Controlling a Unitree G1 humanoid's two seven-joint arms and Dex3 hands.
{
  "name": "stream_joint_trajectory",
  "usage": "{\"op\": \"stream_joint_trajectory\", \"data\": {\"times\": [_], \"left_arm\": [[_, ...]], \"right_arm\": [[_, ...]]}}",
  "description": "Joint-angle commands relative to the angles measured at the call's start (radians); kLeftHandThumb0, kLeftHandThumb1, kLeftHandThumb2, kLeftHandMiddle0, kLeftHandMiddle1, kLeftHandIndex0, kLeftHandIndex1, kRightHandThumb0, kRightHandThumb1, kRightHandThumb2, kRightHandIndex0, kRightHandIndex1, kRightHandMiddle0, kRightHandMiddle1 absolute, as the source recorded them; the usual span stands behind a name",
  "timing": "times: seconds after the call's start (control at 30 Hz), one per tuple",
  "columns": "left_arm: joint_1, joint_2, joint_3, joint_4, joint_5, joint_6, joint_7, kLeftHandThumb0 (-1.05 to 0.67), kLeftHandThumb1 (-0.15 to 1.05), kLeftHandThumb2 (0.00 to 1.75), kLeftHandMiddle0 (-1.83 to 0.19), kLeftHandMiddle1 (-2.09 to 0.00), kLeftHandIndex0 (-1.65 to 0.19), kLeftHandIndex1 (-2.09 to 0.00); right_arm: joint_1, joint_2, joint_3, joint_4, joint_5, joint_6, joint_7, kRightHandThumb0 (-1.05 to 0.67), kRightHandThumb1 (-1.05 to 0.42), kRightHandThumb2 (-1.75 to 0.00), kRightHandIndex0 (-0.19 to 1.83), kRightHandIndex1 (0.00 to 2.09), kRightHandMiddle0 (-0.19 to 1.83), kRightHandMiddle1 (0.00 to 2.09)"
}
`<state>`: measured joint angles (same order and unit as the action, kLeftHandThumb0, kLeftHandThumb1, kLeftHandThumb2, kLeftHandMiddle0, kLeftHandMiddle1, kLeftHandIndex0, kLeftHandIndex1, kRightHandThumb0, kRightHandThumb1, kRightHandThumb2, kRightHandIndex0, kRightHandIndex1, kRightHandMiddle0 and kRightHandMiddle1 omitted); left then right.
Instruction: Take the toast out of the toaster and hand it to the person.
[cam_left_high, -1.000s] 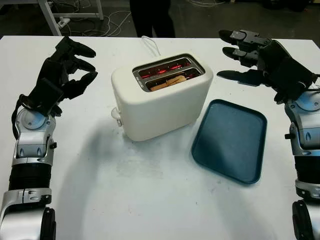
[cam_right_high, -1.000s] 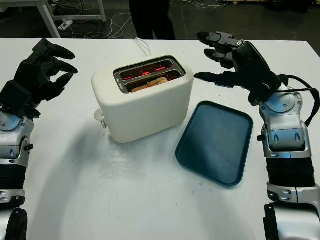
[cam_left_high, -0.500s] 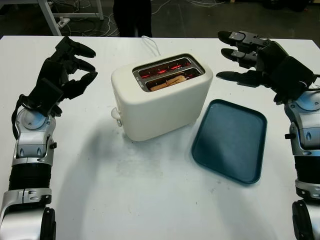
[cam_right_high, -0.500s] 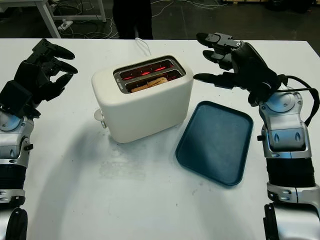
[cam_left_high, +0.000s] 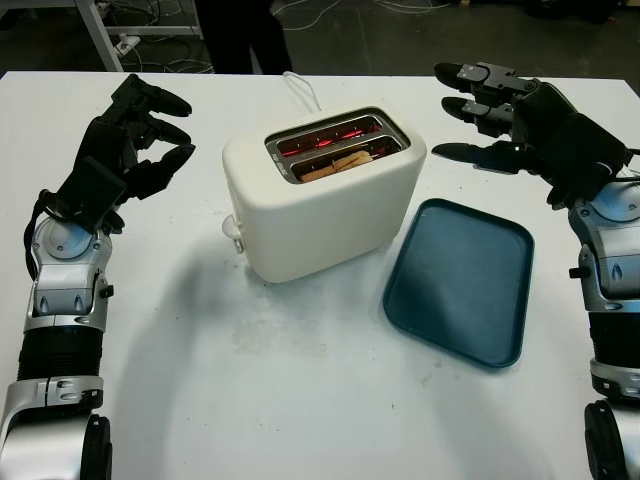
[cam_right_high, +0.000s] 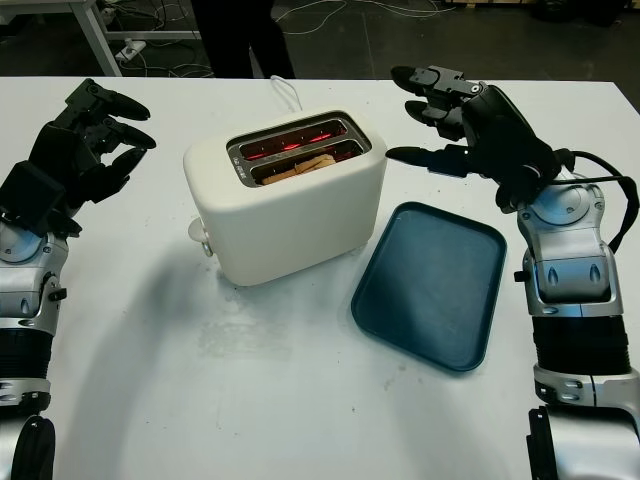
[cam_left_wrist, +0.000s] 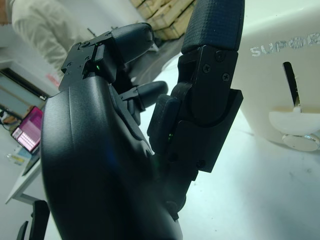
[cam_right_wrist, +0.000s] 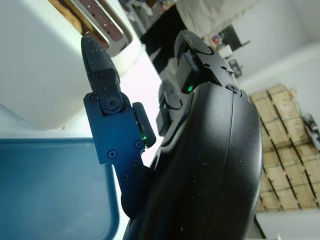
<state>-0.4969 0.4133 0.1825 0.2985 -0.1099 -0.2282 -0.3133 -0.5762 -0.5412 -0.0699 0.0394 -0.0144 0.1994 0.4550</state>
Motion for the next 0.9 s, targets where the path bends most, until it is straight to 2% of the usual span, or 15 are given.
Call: {"op": "stream_joint_trajectory", "data": {"times": [0.0,0.2,0.87], "left_arm": [[-0.005,0.008,0.004,0.003,-0.003,-0.014,-0.007,-1.05,0.92,0.23,-0.12,-1.54,-0.1,-1.49],[-0.005,0.004,0.005,0.006,-0.001,-0.022,0.001,-1.05,0.92,0.23,-0.13,-1.54,-0.11,-1.48],[0.0,0.002,0.005,0.004,-0.005,-0.019,0.0,-1.05,0.92,0.23,-0.12,-1.54,-0.1,-1.47]], "right_arm": [[0.01,-0.002,0.0,0.001,-0.001,-0.026,-0.005,-0.57,-0.83,0.0,0.42,0.03,0.4,0.02],[0.011,0.001,-0.001,-0.014,0.002,0.004,-0.007,-0.52,-0.82,0.0,0.4,0.02,0.39,0.01],[0.007,-0.007,0.011,0.015,-0.026,-0.032,-0.011,-0.59,-0.83,0.0,0.44,0.03,0.41,0.01]]}}
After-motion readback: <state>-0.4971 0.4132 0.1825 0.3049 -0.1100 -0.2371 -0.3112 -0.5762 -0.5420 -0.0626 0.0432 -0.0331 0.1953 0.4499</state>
